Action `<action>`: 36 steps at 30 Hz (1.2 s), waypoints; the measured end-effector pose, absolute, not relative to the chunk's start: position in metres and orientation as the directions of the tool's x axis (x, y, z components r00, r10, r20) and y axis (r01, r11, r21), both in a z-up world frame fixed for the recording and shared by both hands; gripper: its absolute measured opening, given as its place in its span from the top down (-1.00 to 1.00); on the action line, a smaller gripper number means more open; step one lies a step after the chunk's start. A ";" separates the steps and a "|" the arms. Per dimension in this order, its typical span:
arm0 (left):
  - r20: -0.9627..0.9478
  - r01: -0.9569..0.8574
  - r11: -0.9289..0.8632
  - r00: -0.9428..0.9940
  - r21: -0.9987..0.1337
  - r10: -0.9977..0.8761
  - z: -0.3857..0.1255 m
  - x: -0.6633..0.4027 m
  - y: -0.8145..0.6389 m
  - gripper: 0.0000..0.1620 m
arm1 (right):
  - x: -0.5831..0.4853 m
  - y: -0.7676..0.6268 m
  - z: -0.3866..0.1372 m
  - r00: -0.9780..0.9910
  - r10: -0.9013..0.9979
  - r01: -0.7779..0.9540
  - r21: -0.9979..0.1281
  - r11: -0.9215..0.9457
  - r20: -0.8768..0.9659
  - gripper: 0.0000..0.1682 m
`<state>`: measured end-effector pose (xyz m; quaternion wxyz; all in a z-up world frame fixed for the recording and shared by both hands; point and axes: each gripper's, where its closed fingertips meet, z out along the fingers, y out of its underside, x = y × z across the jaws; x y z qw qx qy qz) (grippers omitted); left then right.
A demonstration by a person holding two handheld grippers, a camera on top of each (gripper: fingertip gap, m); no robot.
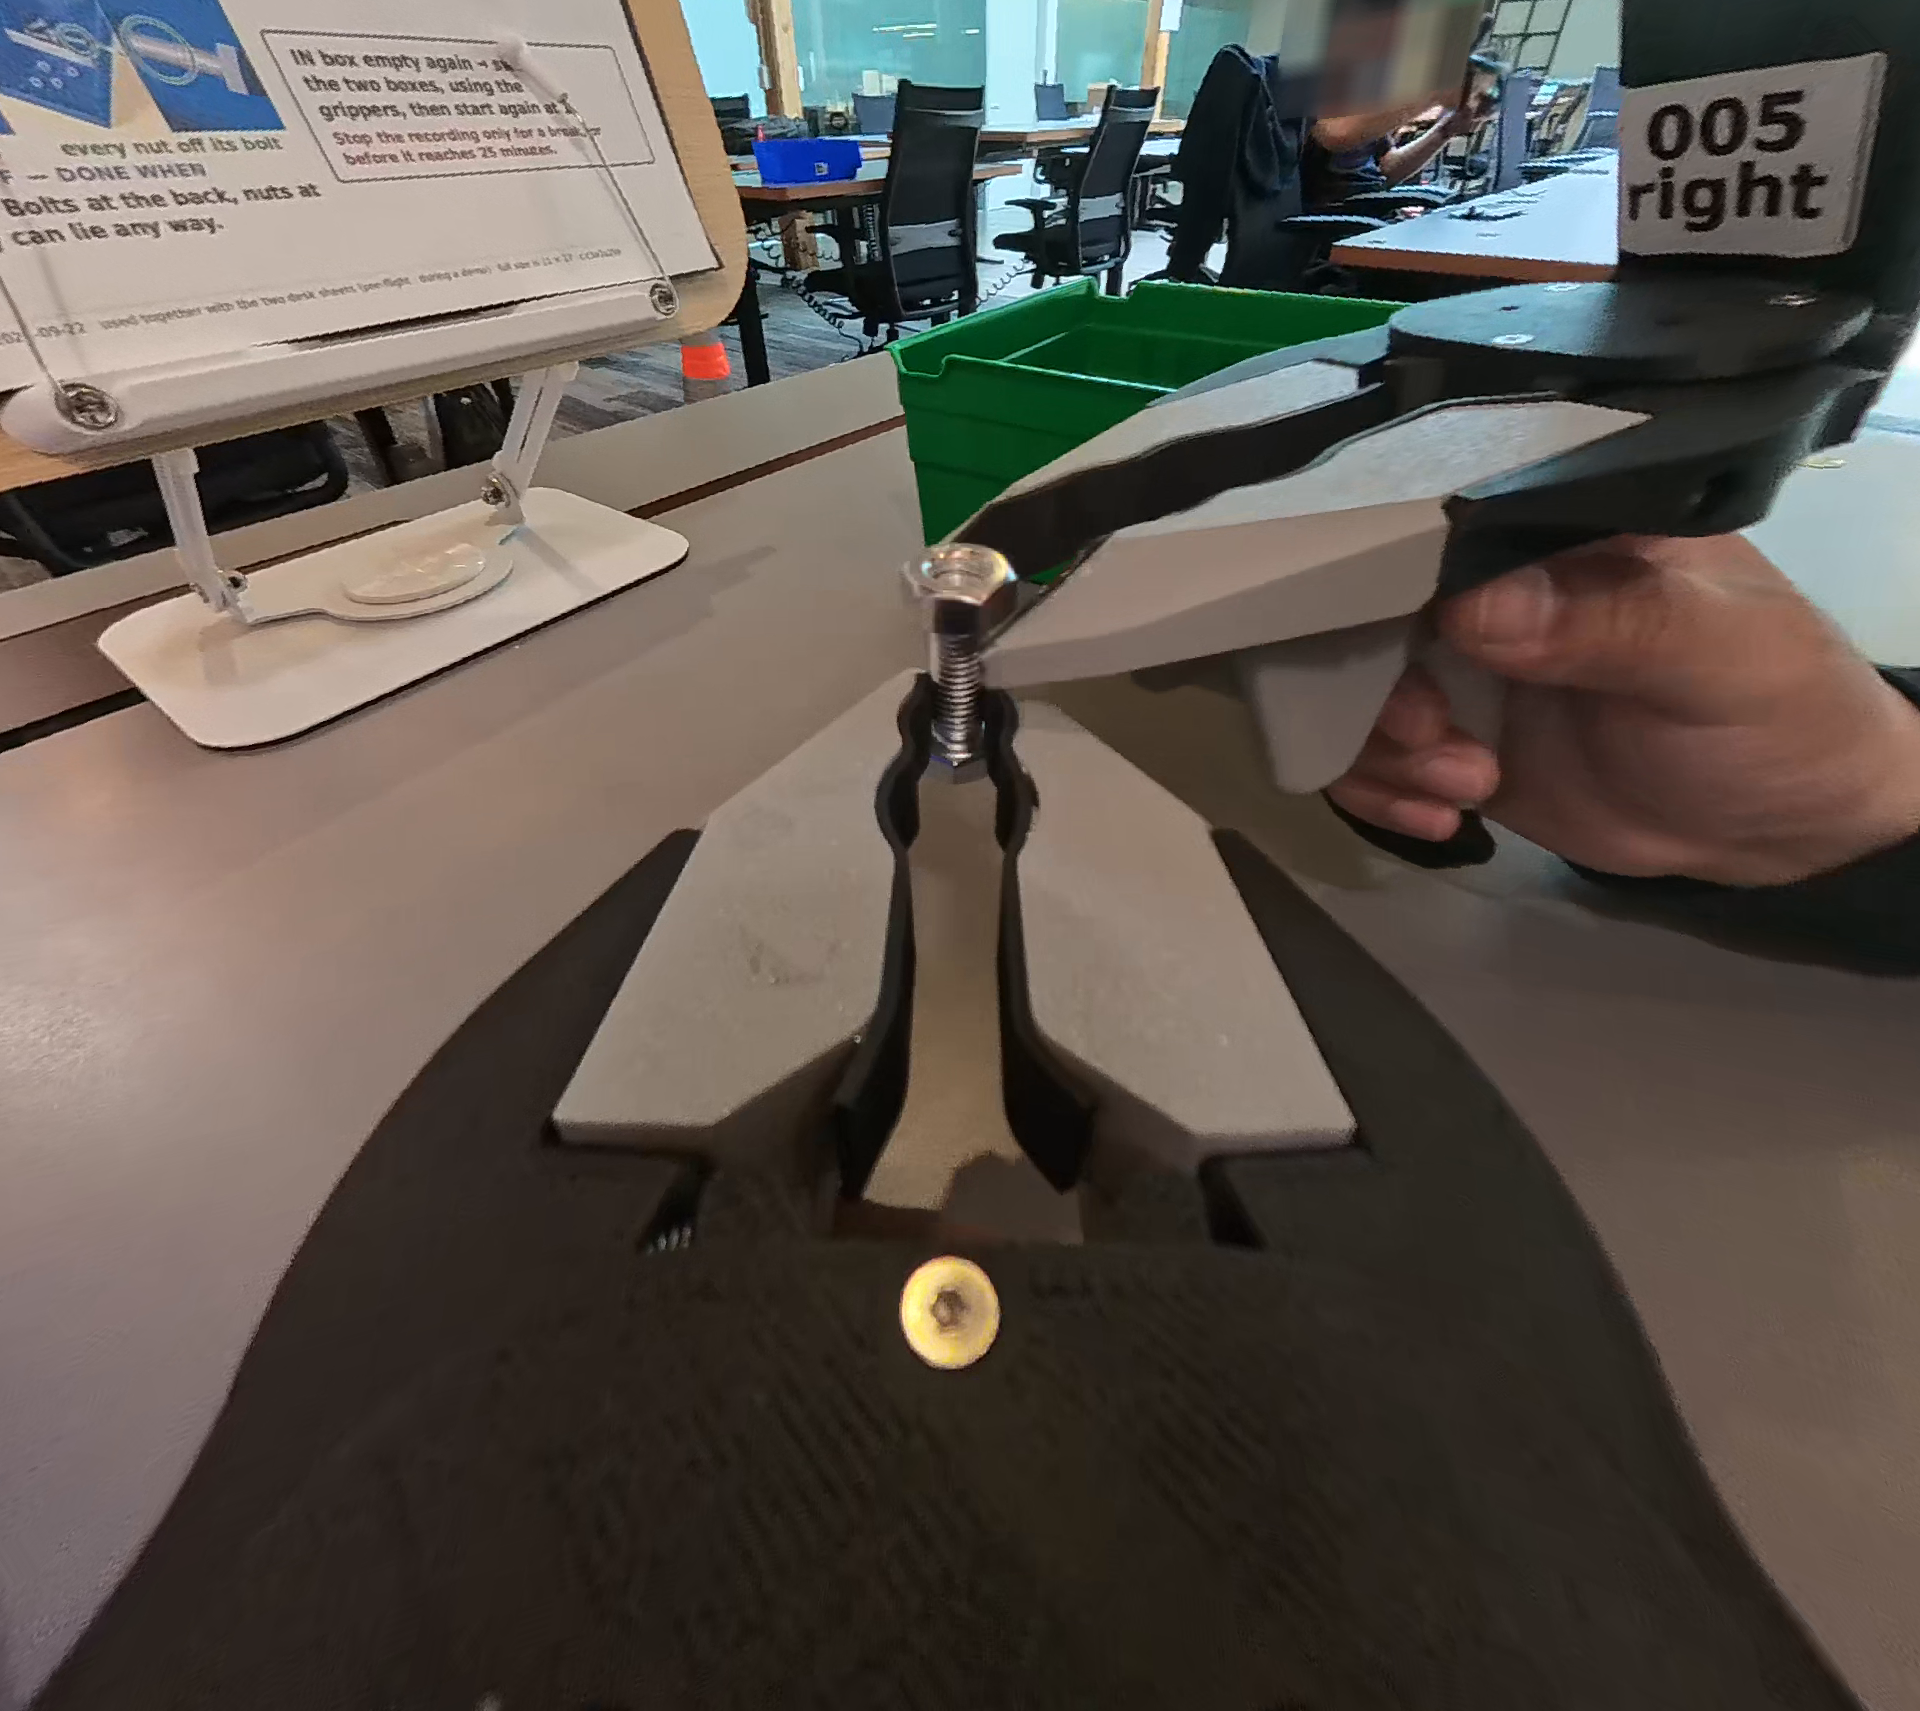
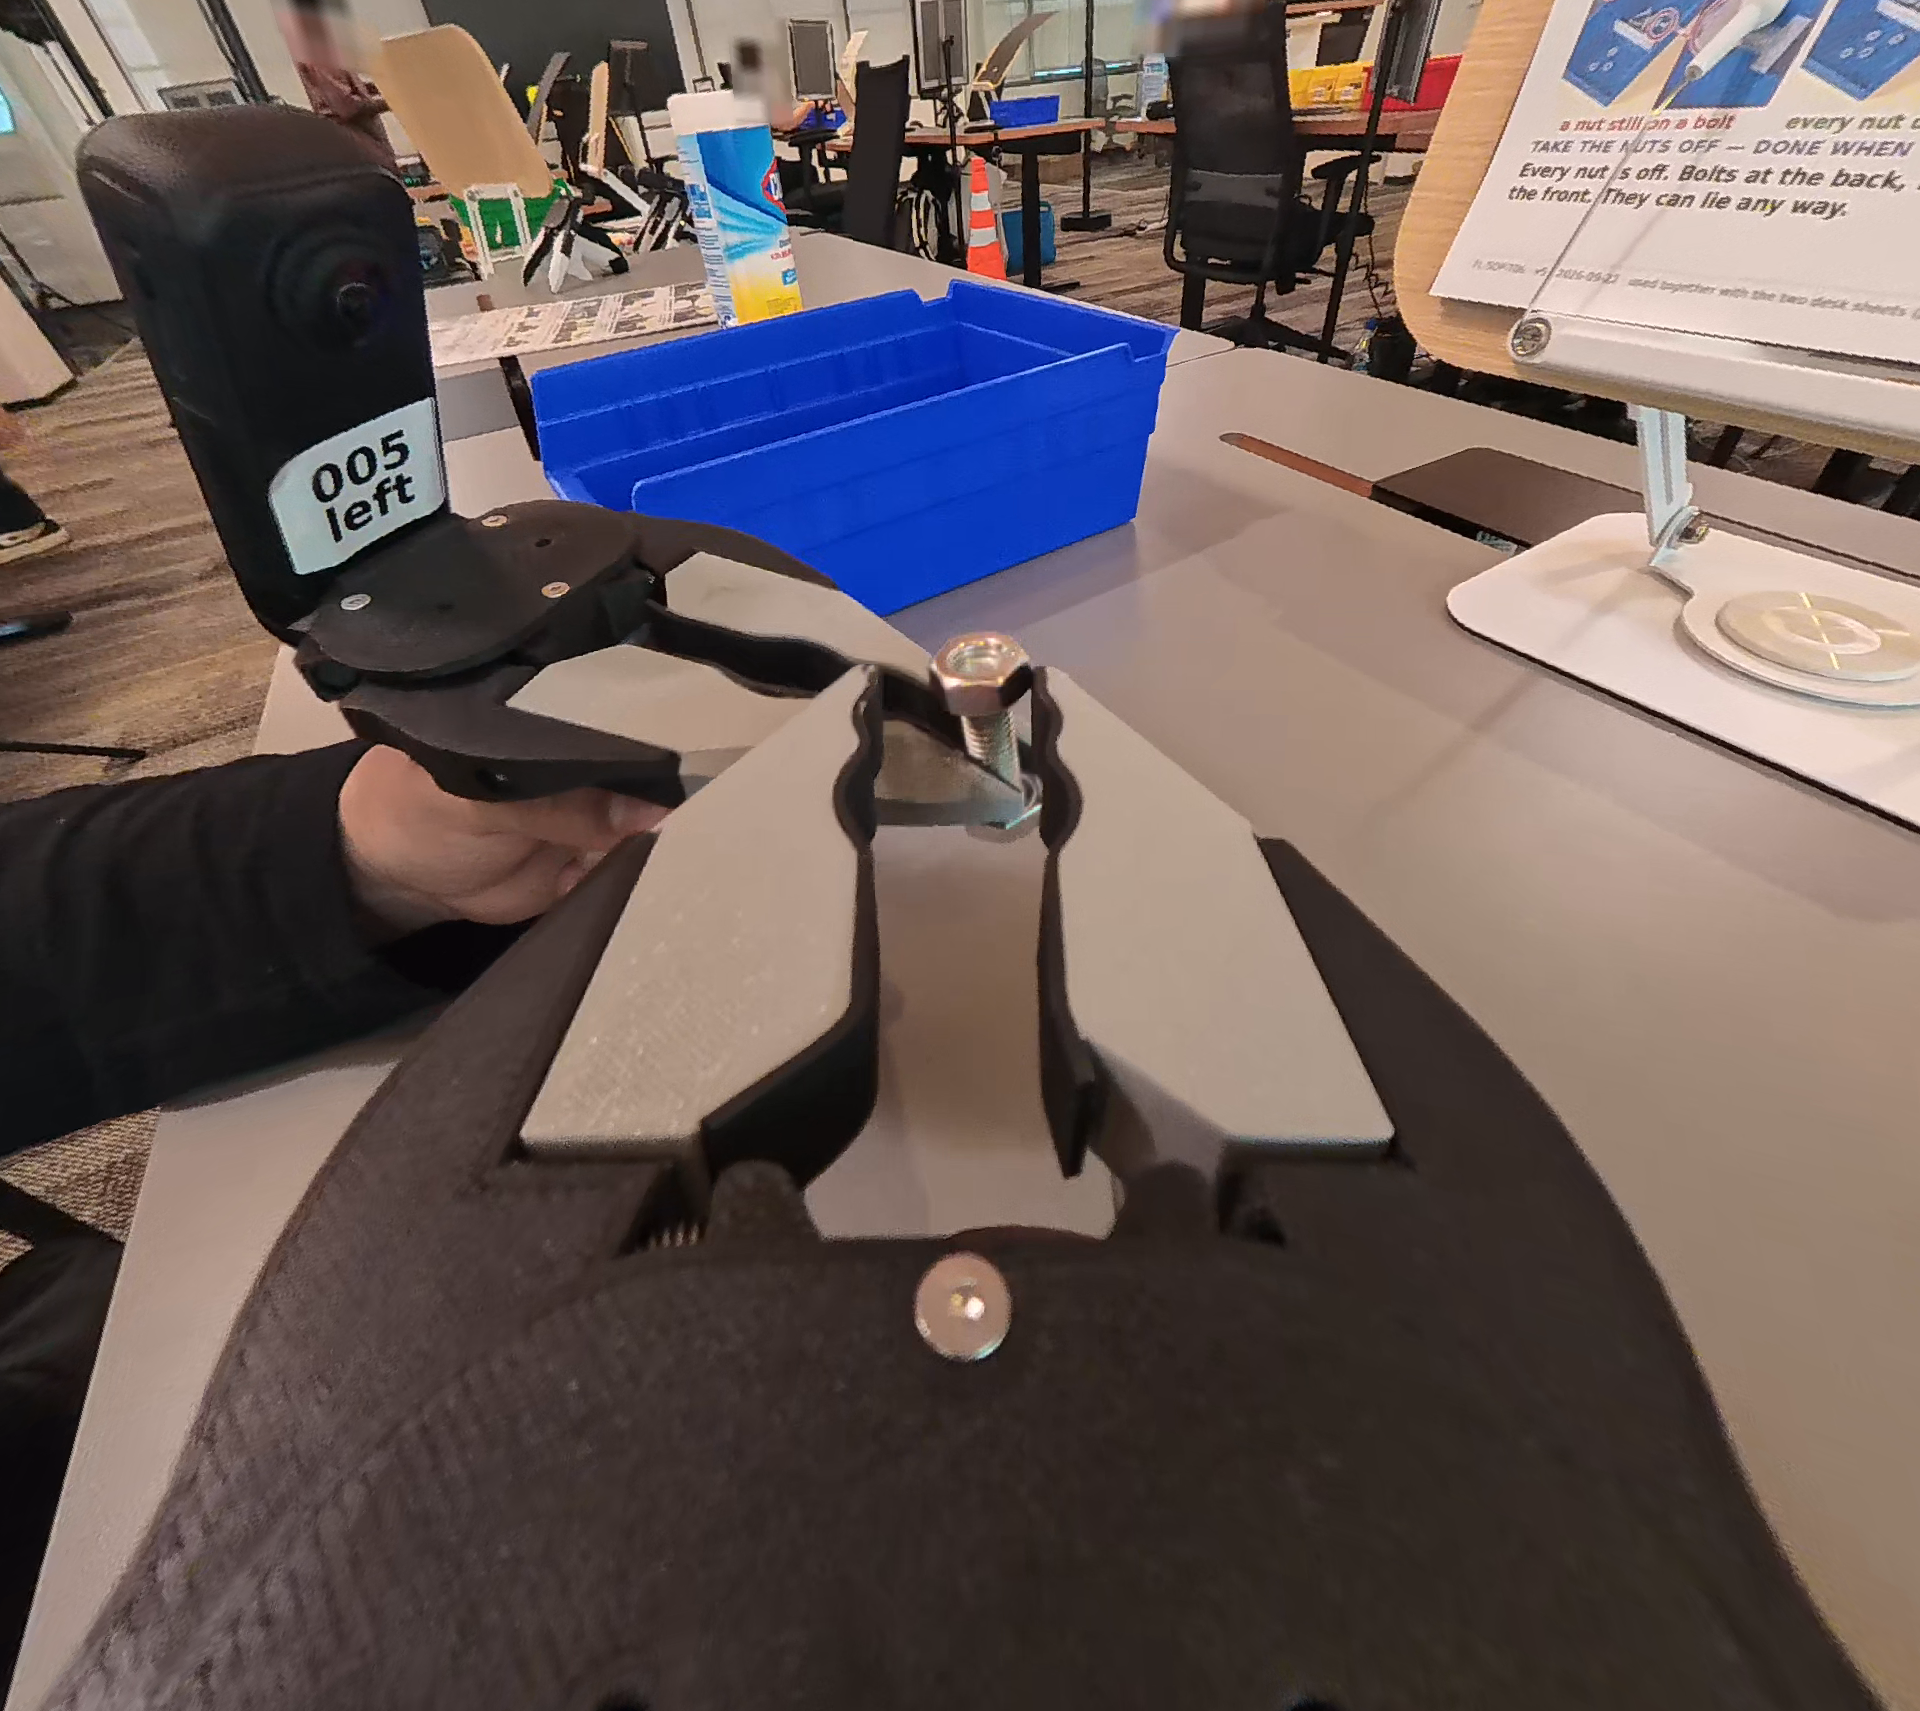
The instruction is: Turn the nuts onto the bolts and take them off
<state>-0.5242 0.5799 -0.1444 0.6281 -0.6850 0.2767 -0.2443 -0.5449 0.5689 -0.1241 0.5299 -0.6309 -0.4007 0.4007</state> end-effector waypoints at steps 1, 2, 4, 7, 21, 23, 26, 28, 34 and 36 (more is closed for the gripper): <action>-0.017 -0.075 -0.054 0.723 -0.996 -0.690 -0.144 -0.522 0.579 0.92 | -0.545 0.569 -0.124 0.358 0.930 0.079 -0.990 -0.117 -0.081 0.71; -0.026 -0.084 -0.049 0.718 -0.995 -0.695 -0.145 -0.520 0.577 0.92 | -0.546 0.568 -0.124 0.358 0.930 0.080 -0.990 -0.116 -0.080 0.72; -0.046 -0.101 -0.038 0.713 -0.994 -0.700 -0.145 -0.517 0.575 0.91 | -0.547 0.569 -0.125 0.363 0.929 0.088 -0.990 -0.111 -0.072 0.72; -0.065 -0.115 -0.021 0.697 -0.993 -0.714 -0.145 -0.513 0.572 0.91 | -0.546 0.569 -0.125 0.368 0.928 0.090 -0.990 -0.108 -0.067 0.81; -0.025 -0.095 -0.071 0.754 -0.993 -0.656 -0.148 -0.528 0.584 0.92 | -0.542 0.575 -0.126 0.394 0.916 0.090 -0.989 -0.118 -0.074 0.54; 0.003 -0.079 -0.101 0.771 -0.992 -0.637 -0.151 -0.534 0.588 0.92 | -0.541 0.575 -0.125 0.402 0.914 0.092 -0.990 -0.103 -0.058 0.54; -0.004 -0.090 -0.104 0.774 -0.990 -0.634 -0.152 -0.535 0.588 0.92 | -0.543 0.571 -0.124 0.395 0.919 0.109 -0.992 -0.065 -0.017 0.66; -0.022 -0.110 -0.097 0.766 -0.989 -0.643 -0.153 -0.531 0.586 0.92 | -0.545 0.570 -0.126 0.397 0.918 0.136 -0.990 -0.045 0.012 0.68; -0.076 -0.165 -0.063 0.719 -0.984 -0.691 -0.155 -0.516 0.576 0.92 | -0.548 0.569 -0.128 0.404 0.914 0.145 -0.989 -0.034 0.028 0.66; -0.077 -0.159 -0.051 0.704 -0.986 -0.706 -0.153 -0.513 0.573 0.91 | -0.549 0.568 -0.129 0.398 0.917 0.142 -0.989 -0.041 0.019 0.66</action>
